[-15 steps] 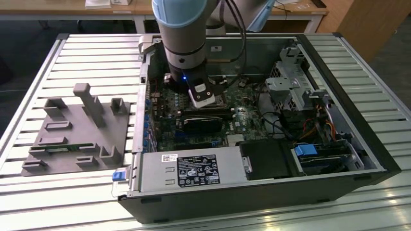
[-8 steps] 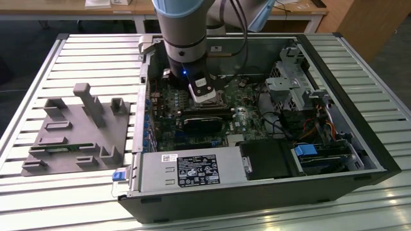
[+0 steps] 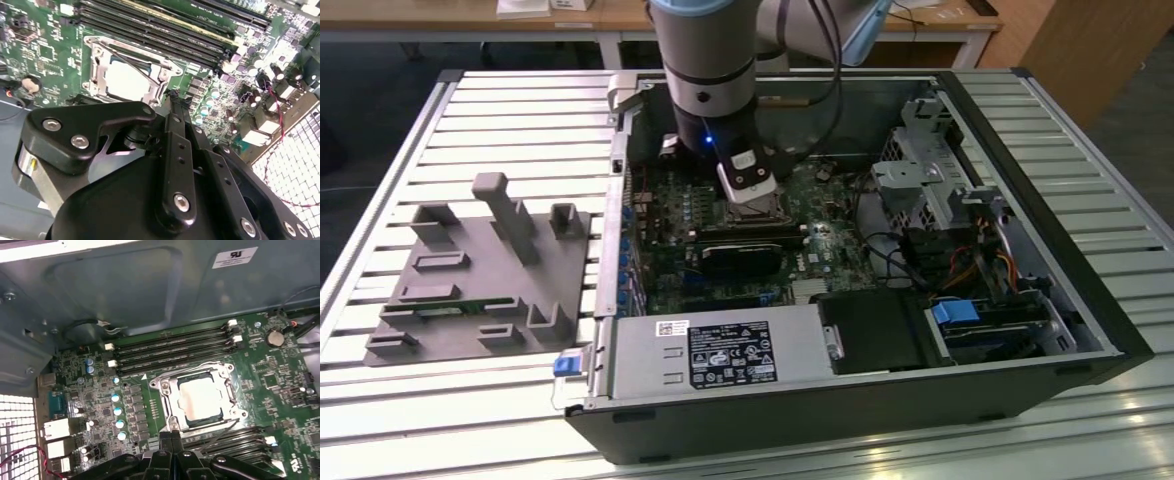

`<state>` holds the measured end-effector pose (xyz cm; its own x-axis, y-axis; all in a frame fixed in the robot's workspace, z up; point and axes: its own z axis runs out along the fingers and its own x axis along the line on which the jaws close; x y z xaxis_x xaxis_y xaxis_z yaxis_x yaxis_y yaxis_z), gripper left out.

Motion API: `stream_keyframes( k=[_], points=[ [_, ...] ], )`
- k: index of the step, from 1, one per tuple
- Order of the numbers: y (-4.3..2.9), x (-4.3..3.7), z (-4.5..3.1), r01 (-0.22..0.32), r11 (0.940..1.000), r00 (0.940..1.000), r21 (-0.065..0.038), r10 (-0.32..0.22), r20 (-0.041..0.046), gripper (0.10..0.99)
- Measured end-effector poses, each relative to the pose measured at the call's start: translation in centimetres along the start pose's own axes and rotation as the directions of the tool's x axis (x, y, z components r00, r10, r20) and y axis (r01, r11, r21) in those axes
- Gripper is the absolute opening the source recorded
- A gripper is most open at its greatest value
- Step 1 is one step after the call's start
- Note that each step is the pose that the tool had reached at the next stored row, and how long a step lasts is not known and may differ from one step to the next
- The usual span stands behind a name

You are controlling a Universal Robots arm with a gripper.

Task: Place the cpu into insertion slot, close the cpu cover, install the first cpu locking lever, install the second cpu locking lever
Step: 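Install the second cpu locking lever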

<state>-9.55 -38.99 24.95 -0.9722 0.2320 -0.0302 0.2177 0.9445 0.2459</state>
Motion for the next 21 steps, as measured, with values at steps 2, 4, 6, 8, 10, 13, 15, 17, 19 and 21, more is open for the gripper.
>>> stream_keyframes(
  k=[2,4,6,8,10,13,15,17,19,21],
  points=[
    [0.10,-0.40,-0.02,-0.001,1.0000,1.0000,0.002,0.001,0.0001,0.102],
    [0.21,-0.88,0.02,-0.002,1.0000,1.0000,0.002,0.002,-0.0001,0.102],
    [0.32,-1.36,0.06,-0.003,1.0000,1.0000,0.003,0.003,-0.0003,0.102],
    [0.43,-1.85,0.11,-0.004,1.0000,1.0000,0.005,0.004,-0.0006,0.102],
    [0.52,-2.28,0.14,-0.005,1.0000,1.0000,0.008,0.005,-0.0008,0.102],
    [0.63,-2.75,0.19,-0.007,0.9999,1.0000,0.014,0.007,-0.0001,0.102],
    [0.65,-2.84,0.19,-0.007,0.9995,1.0000,0.032,0.007,0.0044,0.102],
    [0.66,-2.88,0.20,-0.007,0.9987,0.9999,0.051,0.006,0.0089,0.102],
    [0.64,-2.89,0.27,-0.006,0.9986,0.9999,0.053,0.006,0.0094,0.102],
    [0.60,-2.87,0.43,-0.006,0.9986,0.9999,0.053,0.006,0.0094,0.102]
  ],
)
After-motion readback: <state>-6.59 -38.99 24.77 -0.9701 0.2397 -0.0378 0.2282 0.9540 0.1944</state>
